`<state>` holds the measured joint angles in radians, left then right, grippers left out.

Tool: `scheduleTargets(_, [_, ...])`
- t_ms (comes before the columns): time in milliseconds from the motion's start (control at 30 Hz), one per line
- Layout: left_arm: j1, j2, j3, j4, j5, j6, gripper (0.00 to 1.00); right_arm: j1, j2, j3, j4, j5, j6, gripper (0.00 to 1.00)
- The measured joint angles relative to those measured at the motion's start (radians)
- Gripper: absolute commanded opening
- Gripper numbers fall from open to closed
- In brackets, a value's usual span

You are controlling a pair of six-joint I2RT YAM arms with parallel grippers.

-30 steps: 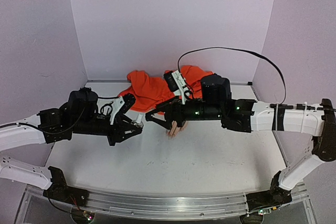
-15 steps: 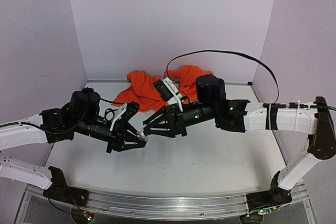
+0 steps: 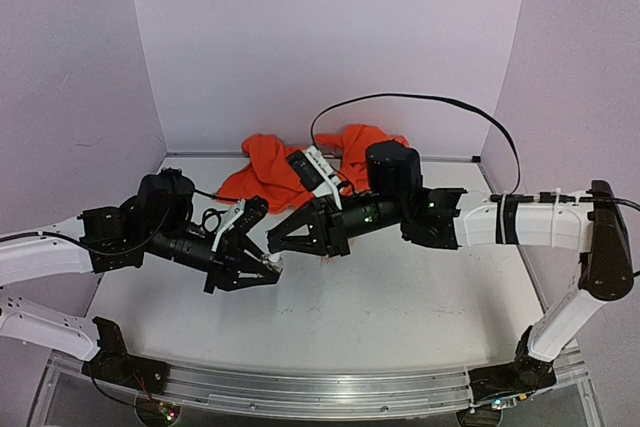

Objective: Paint the nails

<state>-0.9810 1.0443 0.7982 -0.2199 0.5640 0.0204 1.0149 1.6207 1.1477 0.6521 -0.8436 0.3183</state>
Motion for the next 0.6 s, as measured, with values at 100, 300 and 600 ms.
scheduleTargets(100, [0.000,0.000,0.000,0.000,-0.024,-0.003,0.00,0.001,0.000,0.000,0.000,0.027,-0.001,0.00])
scheduleTargets(300, [0.000,0.000,0.000,-0.002,-0.089,-0.003,0.00,0.010,0.000,-0.003,0.002,0.105,0.010,0.34])
scheduleTargets(600, [-0.005,0.002,0.000,0.003,-0.103,-0.008,0.00,0.023,0.001,-0.013,0.002,0.153,0.008,0.00])
